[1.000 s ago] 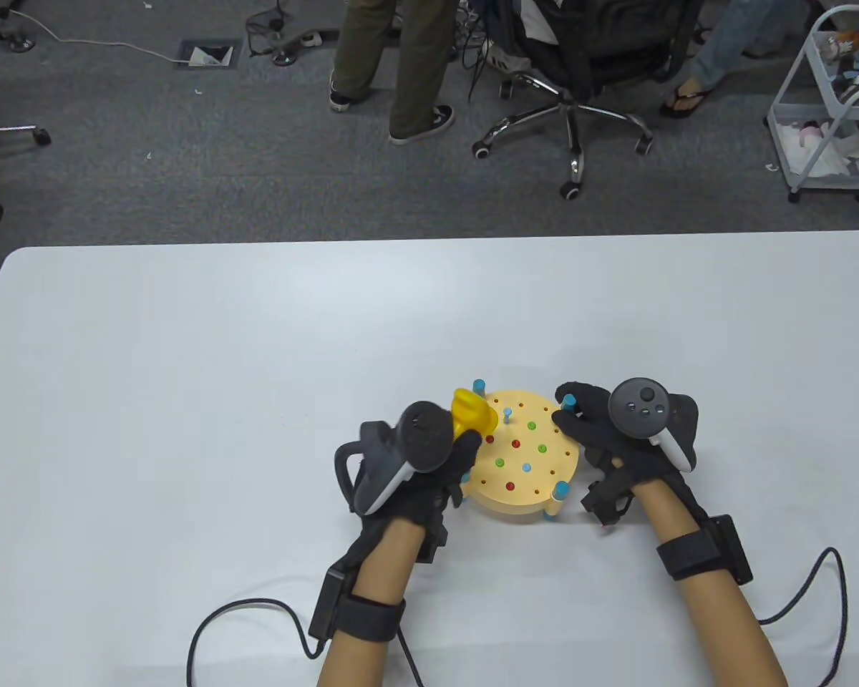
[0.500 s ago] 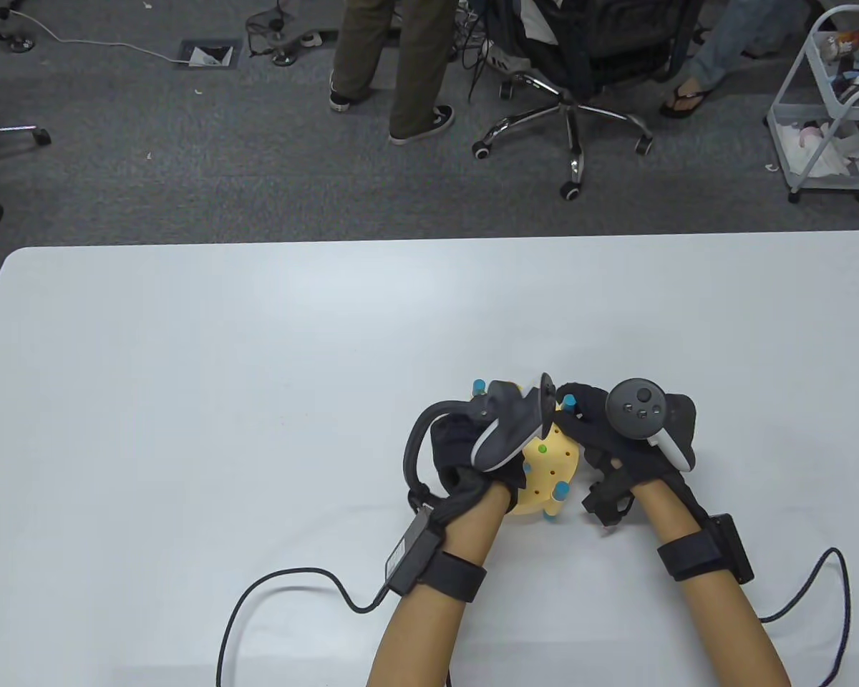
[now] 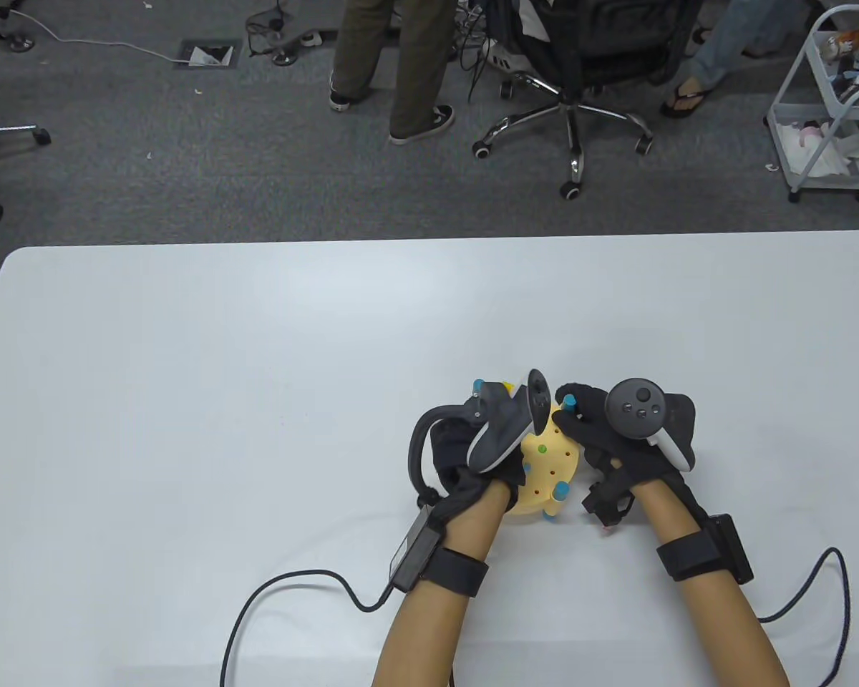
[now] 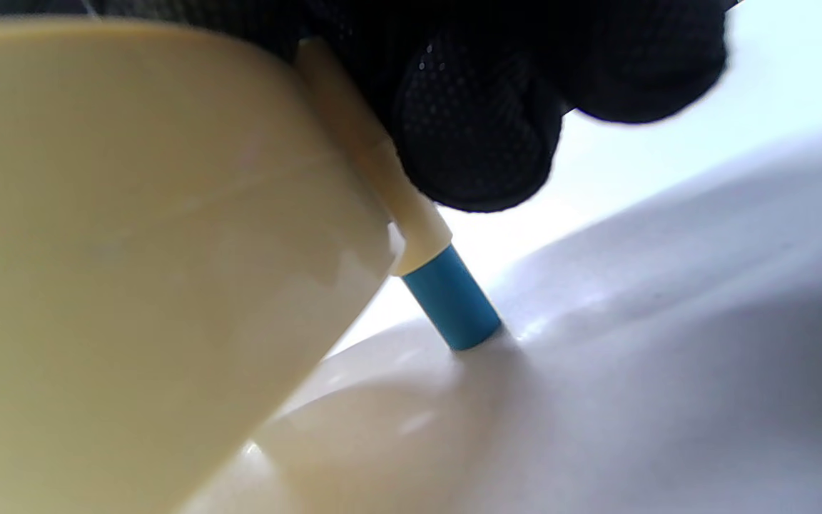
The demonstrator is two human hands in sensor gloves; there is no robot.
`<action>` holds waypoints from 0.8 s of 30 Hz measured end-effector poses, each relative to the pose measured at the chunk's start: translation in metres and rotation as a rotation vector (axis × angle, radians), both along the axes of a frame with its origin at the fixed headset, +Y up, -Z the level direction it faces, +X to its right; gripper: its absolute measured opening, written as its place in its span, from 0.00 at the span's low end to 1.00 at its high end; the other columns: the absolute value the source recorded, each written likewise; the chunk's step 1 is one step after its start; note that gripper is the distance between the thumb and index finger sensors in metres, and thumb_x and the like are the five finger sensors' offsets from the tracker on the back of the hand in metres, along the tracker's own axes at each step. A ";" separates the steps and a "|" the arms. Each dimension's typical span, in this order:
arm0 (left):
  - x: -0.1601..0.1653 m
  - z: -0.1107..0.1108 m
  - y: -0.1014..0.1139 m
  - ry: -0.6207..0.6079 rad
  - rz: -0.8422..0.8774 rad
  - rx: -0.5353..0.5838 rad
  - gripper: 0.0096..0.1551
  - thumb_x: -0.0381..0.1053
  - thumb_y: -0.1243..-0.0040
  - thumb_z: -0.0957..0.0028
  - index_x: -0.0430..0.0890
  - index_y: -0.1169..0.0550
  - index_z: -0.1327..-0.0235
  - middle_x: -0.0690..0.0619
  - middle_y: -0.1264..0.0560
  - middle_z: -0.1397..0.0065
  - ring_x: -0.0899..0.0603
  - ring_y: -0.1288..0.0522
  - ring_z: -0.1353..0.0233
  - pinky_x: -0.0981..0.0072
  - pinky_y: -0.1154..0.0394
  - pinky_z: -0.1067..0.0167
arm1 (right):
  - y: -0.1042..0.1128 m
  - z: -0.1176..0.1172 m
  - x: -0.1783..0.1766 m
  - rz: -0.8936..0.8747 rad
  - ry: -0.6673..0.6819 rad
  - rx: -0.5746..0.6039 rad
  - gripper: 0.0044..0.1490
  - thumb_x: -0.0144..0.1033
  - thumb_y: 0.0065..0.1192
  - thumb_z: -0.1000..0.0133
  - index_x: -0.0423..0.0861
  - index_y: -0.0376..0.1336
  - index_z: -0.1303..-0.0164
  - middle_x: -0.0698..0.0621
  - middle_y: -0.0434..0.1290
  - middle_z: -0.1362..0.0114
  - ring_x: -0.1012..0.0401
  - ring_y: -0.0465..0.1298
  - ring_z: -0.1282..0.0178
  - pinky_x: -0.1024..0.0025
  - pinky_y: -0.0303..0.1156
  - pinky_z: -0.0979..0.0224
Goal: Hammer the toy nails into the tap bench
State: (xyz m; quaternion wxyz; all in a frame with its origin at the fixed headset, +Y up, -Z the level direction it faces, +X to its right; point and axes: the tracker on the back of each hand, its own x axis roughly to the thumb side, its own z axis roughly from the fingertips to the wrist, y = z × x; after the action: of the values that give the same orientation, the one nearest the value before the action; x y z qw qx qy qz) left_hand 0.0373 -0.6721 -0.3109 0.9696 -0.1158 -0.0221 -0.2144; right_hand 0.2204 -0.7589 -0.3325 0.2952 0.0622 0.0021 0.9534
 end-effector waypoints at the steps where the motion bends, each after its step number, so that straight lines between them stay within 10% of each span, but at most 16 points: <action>1: 0.005 0.003 0.004 -0.014 0.004 0.091 0.37 0.69 0.50 0.67 0.46 0.17 0.58 0.46 0.11 0.76 0.44 0.19 0.92 0.62 0.23 0.91 | 0.000 0.000 0.000 0.000 -0.004 0.001 0.37 0.51 0.56 0.51 0.48 0.63 0.33 0.43 0.74 0.35 0.58 0.81 0.52 0.64 0.77 0.51; 4: 0.007 0.011 0.040 -0.006 0.227 0.284 0.37 0.68 0.49 0.66 0.45 0.16 0.56 0.45 0.11 0.75 0.43 0.20 0.91 0.60 0.24 0.90 | 0.000 0.000 0.000 -0.004 -0.001 -0.003 0.37 0.51 0.57 0.51 0.48 0.63 0.33 0.43 0.74 0.35 0.57 0.81 0.52 0.64 0.77 0.50; 6: 0.003 0.004 0.035 0.035 0.313 0.214 0.37 0.64 0.41 0.65 0.38 0.13 0.57 0.36 0.11 0.76 0.37 0.21 0.92 0.54 0.26 0.91 | 0.000 0.000 0.000 -0.001 -0.001 -0.003 0.37 0.51 0.56 0.51 0.48 0.63 0.33 0.43 0.74 0.35 0.57 0.81 0.52 0.64 0.77 0.51; 8: 0.009 -0.010 -0.013 0.038 -0.053 -0.058 0.37 0.64 0.49 0.65 0.38 0.17 0.59 0.39 0.11 0.77 0.41 0.19 0.94 0.56 0.23 0.93 | 0.000 0.000 0.000 0.007 -0.006 0.000 0.37 0.51 0.56 0.51 0.48 0.63 0.33 0.43 0.74 0.35 0.57 0.81 0.52 0.64 0.77 0.51; 10: 0.013 -0.004 0.005 0.035 -0.318 0.165 0.37 0.70 0.53 0.71 0.51 0.17 0.60 0.50 0.11 0.76 0.45 0.19 0.90 0.61 0.22 0.88 | 0.000 0.000 0.000 0.009 -0.007 0.003 0.37 0.51 0.56 0.51 0.48 0.63 0.32 0.43 0.74 0.35 0.57 0.81 0.52 0.64 0.77 0.51; 14: -0.010 0.012 0.033 -0.030 0.359 0.236 0.37 0.67 0.47 0.67 0.44 0.17 0.55 0.43 0.12 0.73 0.41 0.20 0.88 0.56 0.24 0.86 | -0.001 0.000 0.000 0.000 -0.005 0.000 0.37 0.51 0.56 0.51 0.48 0.63 0.33 0.43 0.74 0.35 0.57 0.81 0.52 0.64 0.77 0.51; 19: -0.040 0.033 0.046 -0.056 0.465 0.323 0.37 0.69 0.51 0.64 0.46 0.19 0.52 0.46 0.12 0.71 0.44 0.18 0.87 0.60 0.22 0.85 | -0.001 0.000 0.001 -0.006 -0.004 -0.013 0.37 0.51 0.56 0.51 0.48 0.62 0.32 0.43 0.74 0.35 0.57 0.81 0.52 0.64 0.77 0.50; 24: -0.097 0.052 0.016 -0.003 0.799 0.213 0.38 0.69 0.50 0.63 0.45 0.20 0.51 0.46 0.12 0.70 0.44 0.17 0.84 0.60 0.21 0.83 | 0.005 -0.003 0.020 -0.108 0.041 -0.122 0.46 0.55 0.56 0.51 0.42 0.59 0.26 0.39 0.71 0.32 0.56 0.80 0.50 0.63 0.76 0.49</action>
State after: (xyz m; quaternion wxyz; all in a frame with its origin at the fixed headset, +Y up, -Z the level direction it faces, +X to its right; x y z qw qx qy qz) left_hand -0.0598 -0.6560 -0.2586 0.9831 0.0030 -0.0443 0.1775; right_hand 0.2401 -0.7536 -0.3354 0.3493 0.0634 0.0628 0.9328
